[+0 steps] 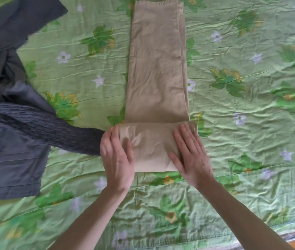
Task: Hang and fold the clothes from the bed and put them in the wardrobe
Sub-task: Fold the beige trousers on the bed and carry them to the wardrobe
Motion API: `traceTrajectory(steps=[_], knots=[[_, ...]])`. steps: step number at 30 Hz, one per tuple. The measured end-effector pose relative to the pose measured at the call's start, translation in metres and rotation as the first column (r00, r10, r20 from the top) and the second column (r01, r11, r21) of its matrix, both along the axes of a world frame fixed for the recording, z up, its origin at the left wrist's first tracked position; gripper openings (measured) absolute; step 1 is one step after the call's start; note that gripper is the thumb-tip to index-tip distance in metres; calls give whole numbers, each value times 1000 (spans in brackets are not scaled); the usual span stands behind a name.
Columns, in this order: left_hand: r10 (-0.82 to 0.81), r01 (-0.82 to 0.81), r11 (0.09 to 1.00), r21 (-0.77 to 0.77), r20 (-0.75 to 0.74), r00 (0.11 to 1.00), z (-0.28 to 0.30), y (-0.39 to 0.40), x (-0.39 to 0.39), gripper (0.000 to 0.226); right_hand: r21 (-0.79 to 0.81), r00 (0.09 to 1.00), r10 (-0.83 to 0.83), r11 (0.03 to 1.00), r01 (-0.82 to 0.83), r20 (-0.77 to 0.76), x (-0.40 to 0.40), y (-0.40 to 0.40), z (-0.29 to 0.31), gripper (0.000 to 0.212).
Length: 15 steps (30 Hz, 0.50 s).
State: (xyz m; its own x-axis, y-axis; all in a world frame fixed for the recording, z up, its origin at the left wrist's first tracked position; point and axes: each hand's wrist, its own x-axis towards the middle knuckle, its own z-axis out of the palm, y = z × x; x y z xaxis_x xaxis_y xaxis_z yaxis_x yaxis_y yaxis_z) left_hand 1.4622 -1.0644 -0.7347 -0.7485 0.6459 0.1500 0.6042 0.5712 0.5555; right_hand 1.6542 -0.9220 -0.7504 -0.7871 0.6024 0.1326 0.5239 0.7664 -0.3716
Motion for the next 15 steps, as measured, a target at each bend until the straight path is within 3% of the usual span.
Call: traceTrajectory(steps=[3, 5, 11, 15], knots=[[-359, 354, 933, -63, -111, 927, -6, -4, -5, 50, -40, 999, 7, 999, -5, 53, 2, 2, -8, 72], [-468, 460, 883, -98, -95, 878, -13, -9, -9, 50, -119, 998, -9, 993, 16, 63, 3, 3, -13, 74], [-660, 602, 700, -383, -26, 751, -23, -14, -27, 112, -251, 995, -53, 965, 71, 79, -3, 7, -21, 80], [-692, 579, 624, -526, -27, 721, -17, -6, -26, 132, -221, 989, -14, 974, 46, 147, -1, 7, -12, 84]])
